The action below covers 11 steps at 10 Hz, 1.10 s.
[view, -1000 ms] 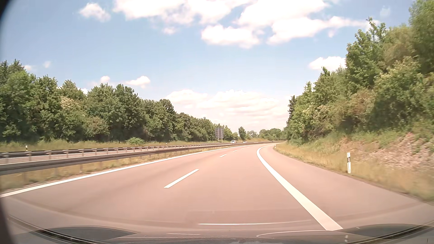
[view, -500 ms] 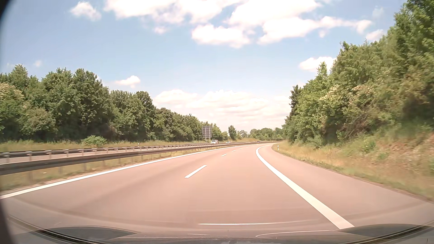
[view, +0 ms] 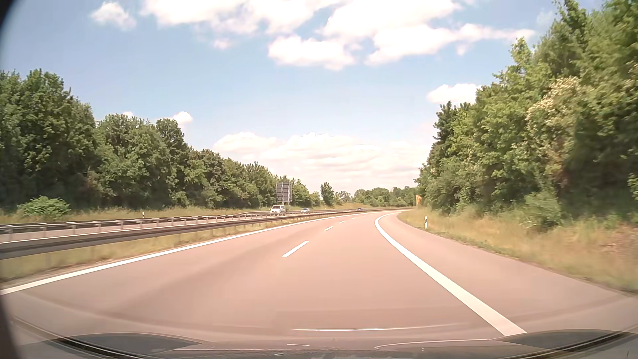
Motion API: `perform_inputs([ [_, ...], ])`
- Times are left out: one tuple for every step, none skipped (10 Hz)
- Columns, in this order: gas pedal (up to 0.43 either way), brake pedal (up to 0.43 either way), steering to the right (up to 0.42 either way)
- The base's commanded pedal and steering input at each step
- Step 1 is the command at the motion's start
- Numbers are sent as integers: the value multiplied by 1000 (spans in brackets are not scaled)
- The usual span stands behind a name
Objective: Follow the waypoints while adhering to traffic rules and regulations
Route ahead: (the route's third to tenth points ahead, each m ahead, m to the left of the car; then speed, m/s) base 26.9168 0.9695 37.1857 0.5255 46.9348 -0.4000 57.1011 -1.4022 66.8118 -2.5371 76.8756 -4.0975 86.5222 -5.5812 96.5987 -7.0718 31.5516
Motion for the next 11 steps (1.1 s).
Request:
perform_inputs([
  [319,12,18],
  [319,12,18],
  [319,12,18],
  [319,12,18],
  [319,12,18],
  [319,12,18],
  [331,12,18],
  [331,12,18],
  [331,12,18],
  [331,12,18],
  [331,12,18],
])
